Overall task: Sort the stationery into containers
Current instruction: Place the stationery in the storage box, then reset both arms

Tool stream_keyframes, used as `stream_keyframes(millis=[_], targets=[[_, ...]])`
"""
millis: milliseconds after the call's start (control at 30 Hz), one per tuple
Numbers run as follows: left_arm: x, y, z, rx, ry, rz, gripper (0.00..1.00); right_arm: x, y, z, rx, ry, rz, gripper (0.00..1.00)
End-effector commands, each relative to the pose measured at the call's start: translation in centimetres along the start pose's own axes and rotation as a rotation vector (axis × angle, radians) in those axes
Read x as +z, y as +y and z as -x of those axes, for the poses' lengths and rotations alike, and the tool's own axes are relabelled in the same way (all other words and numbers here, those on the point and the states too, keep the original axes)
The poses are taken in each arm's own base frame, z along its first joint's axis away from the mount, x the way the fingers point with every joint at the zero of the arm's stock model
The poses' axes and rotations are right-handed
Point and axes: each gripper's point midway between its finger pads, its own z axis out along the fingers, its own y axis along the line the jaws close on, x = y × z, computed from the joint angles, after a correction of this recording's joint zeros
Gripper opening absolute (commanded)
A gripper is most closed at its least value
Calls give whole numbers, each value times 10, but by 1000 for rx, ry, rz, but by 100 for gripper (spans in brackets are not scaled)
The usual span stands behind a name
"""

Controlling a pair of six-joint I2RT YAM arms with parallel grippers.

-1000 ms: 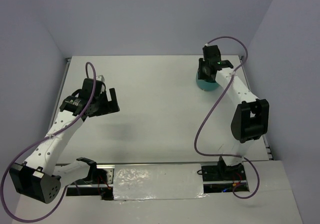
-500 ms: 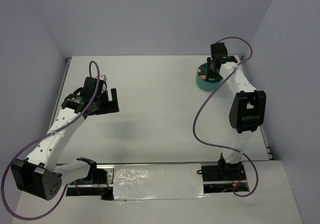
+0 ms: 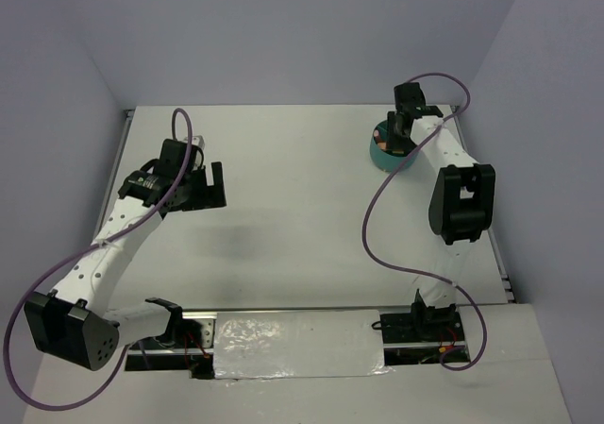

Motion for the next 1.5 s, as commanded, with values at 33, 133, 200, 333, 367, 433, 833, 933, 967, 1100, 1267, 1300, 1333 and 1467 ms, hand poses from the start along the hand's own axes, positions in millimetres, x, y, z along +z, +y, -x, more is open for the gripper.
stream_keyframes(millis=[33, 133, 200, 333, 367, 433, 833, 933, 967, 1100, 1267, 1300, 1333, 1467], targets=[[-5, -5, 20, 3, -58, -19, 99, -8, -5, 21, 14, -58, -5, 53], [-7, -6, 21, 1, -62, -22, 99, -9, -7, 22, 16, -60, -14, 58], [-7, -7, 23, 1, -64, -25, 99, -12, -10, 25, 27, -67, -14, 61], [-10, -6, 29, 4, -76, -15, 99, -26, -14, 32, 41, -77, -13, 61], [-14, -6, 35, 6, -91, -9, 99, -32, -12, 34, 59, -83, 0, 61], [-24, 3, 53, -7, -116, 62, 99, -63, -3, 41, 104, -121, 75, 61], [-82, 7, 165, -68, -349, 165, 99, -263, -6, -3, 235, -382, 326, 100], [-83, 5, 165, -90, -350, 158, 99, -302, -23, -19, 204, -425, 291, 100], [-90, 6, 164, -98, -367, 153, 99, -320, -28, -23, 192, -462, 293, 100], [-90, 24, 139, -148, -395, 197, 99, -362, -47, -48, 166, -520, 243, 100], [-107, 51, 105, -211, -463, 255, 99, -378, -57, -78, 199, -537, 234, 100], [-102, 56, 95, -214, -447, 275, 99, -379, -57, -79, 208, -536, 235, 100], [-106, 59, 91, -221, -459, 278, 99, -382, -57, -81, 209, -541, 238, 100], [-103, 69, 75, -211, -423, 324, 99, -391, -62, -80, 205, -568, 227, 100]])
